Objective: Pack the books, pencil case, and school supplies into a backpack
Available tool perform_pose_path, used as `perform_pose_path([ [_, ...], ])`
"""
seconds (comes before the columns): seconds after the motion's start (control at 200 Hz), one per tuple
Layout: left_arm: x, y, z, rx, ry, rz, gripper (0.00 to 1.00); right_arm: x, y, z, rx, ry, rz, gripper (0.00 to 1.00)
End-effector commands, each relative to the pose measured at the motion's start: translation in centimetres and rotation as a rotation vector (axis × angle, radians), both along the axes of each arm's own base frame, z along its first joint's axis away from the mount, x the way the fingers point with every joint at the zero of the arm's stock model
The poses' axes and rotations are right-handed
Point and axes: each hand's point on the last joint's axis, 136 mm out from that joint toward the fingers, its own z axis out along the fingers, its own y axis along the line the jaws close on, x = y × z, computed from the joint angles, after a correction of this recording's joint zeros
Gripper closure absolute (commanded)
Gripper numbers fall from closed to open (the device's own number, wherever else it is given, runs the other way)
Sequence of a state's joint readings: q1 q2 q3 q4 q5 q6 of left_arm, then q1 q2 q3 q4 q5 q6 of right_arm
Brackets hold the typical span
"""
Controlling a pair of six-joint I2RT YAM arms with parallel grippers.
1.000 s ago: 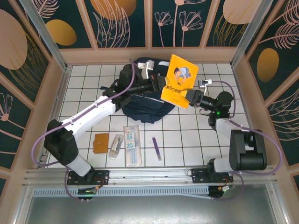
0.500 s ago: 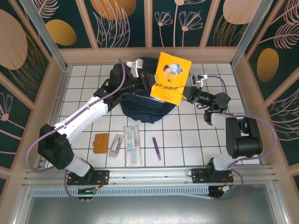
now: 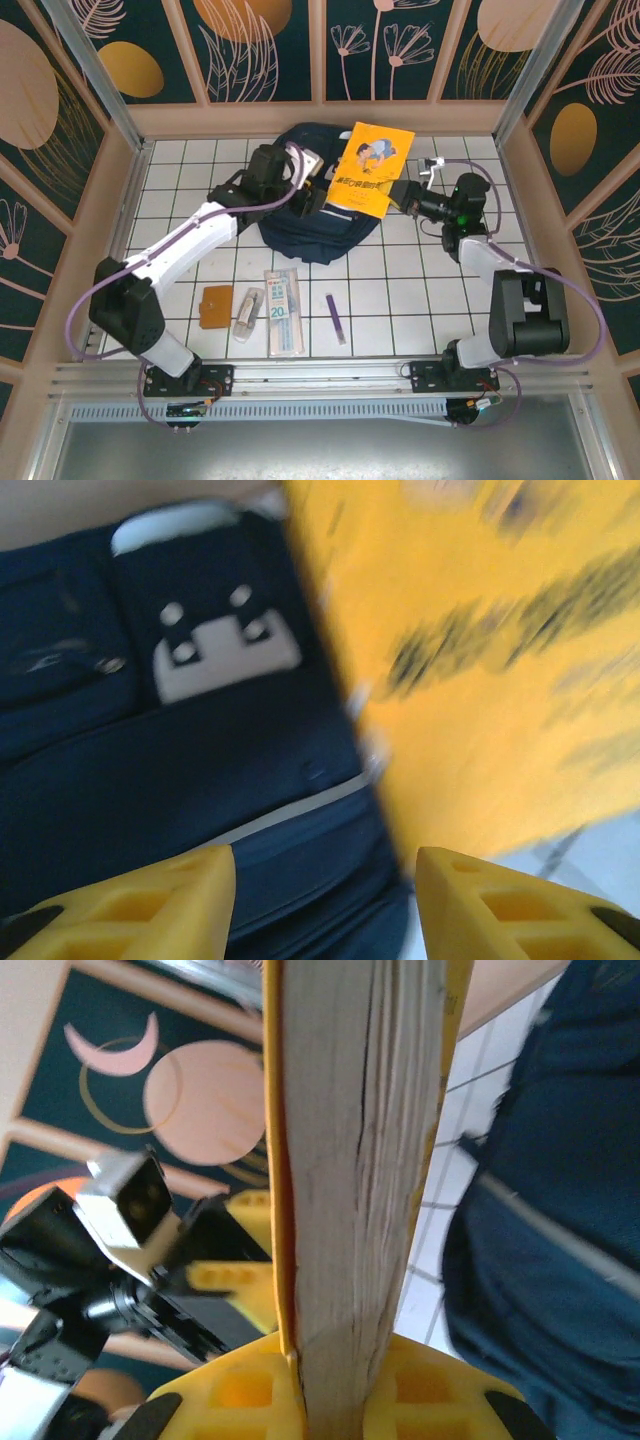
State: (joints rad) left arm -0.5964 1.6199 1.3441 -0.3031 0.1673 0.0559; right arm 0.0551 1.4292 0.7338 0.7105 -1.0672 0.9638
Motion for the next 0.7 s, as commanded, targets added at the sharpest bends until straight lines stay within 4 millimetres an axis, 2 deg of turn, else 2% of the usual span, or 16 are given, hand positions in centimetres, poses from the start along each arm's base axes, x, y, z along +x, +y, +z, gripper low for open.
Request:
perform_pose_path([
  [0.0, 0.0, 3.1, -7.4, 0.411, -0.049, -0.162, 0.50, 1.3, -2.9, -0.5, -0.089, -0.024, -0.130, 1.00],
  [0.015, -0.1, 3.0, -8.7, 0.440, -0.035, -0.196, 0.50, 1.3, -3.1, -0.6, -0.089, -0.020, -0.135, 1.00],
  [0.04, -0.4, 2.9, -9.6, 0.463, -0.034, -0.246, 0.49, 1.4, -3.5, -0.6, -0.091, -0.017, -0.146, 1.00],
  [0.13, -0.9, 2.8, -11.0, 0.510, -0.087, -0.355, 0.47, 1.5, -4.1, -0.8, -0.124, -0.010, -0.167, 1.00],
  [0.18, -0.2, 2.9, -11.1, 0.538, -0.144, -0.357, 0.45, 1.6, -4.2, -0.7, -0.150, -0.017, -0.170, 1.00],
  [0.295, 3.0, 3.4, -11.0, 0.597, -0.248, -0.243, 0.38, 1.6, -4.3, -0.5, -0.181, -0.036, -0.173, 1.00],
  [0.42, 5.1, 3.2, -11.6, 0.625, -0.277, -0.191, 0.38, 1.4, -4.3, -0.7, -0.202, -0.049, -0.165, 1.00],
  [0.586, 5.6, 2.3, -11.7, 0.578, -0.304, -0.192, 0.41, 0.8, -4.1, -1.6, -0.226, -0.040, -0.136, 1.00],
  [0.696, 5.0, 2.0, -13.8, 0.595, -0.283, -0.254, 0.41, 0.4, -4.2, -2.1, -0.253, -0.034, -0.132, 1.00],
])
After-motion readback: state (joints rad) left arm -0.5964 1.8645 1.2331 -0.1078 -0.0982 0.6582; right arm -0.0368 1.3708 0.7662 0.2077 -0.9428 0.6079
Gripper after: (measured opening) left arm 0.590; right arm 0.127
